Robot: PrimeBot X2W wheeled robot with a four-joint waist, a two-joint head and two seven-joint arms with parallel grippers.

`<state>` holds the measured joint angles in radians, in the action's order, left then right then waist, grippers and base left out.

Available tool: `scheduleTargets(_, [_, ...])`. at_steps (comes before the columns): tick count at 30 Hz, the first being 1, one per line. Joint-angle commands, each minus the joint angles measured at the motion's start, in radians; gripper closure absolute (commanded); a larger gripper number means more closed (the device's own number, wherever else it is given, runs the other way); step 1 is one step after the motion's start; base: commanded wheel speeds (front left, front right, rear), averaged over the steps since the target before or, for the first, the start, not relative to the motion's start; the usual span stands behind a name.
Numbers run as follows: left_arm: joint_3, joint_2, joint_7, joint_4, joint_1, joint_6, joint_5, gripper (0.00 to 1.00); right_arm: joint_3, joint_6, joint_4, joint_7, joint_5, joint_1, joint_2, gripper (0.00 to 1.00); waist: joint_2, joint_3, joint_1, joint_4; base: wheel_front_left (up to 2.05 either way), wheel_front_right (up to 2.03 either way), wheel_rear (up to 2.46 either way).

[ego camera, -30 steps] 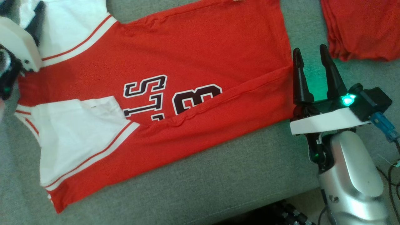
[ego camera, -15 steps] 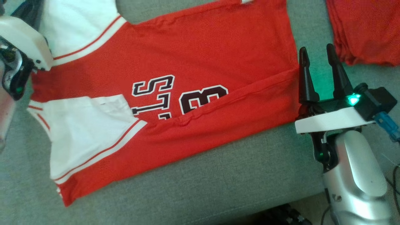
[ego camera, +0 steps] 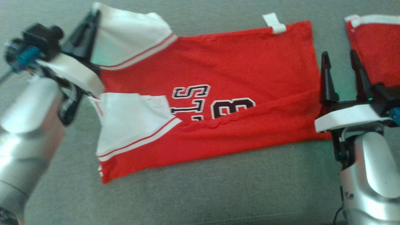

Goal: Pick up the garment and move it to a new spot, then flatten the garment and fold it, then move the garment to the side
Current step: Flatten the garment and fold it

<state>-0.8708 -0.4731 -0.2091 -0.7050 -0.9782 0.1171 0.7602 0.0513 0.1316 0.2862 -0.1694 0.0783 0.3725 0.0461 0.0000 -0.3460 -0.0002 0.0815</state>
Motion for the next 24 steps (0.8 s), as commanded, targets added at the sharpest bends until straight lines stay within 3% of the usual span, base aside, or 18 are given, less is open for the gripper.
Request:
scheduleTargets(1, [0.031, -0.023, -0.015, 0.051, -0.008, -0.018, -0.001, 1.00, 0.003, -0.001, -0.039, 0.024, -0.014, 0.001, 0.004, 0.00, 0.0000, 0.057, 0.0002, -0.069, 0.00, 0.00, 0.00])
scheduleTargets(9, [-0.003, -0.030, -0.013, 0.258, 0.142, -0.083, -0.002, 1.00, 0.088, -0.001, 0.025, 0.243, -0.125, 0.125, 0.032, 0.00, 0.0000, 0.078, 0.0002, -0.154, 0.00, 0.00, 0.00])
scheduleTargets(15, [-0.025, -0.049, 0.016, 0.387, 0.193, -0.120, -0.007, 1.00, 0.119, -0.001, 0.188, 0.397, -0.183, 0.257, 0.059, 0.00, 0.0000, 0.044, 0.0002, -0.187, 0.00, 0.00, 0.00])
scheduleTargets(24, [-0.034, -0.055, 0.046, 0.473, 0.168, -0.137, -0.022, 1.00, 0.212, -0.001, 0.411, 0.440, -0.255, 0.429, 0.105, 0.00, 0.0000, -0.025, 0.0002, -0.215, 0.00, 0.00, 0.00])
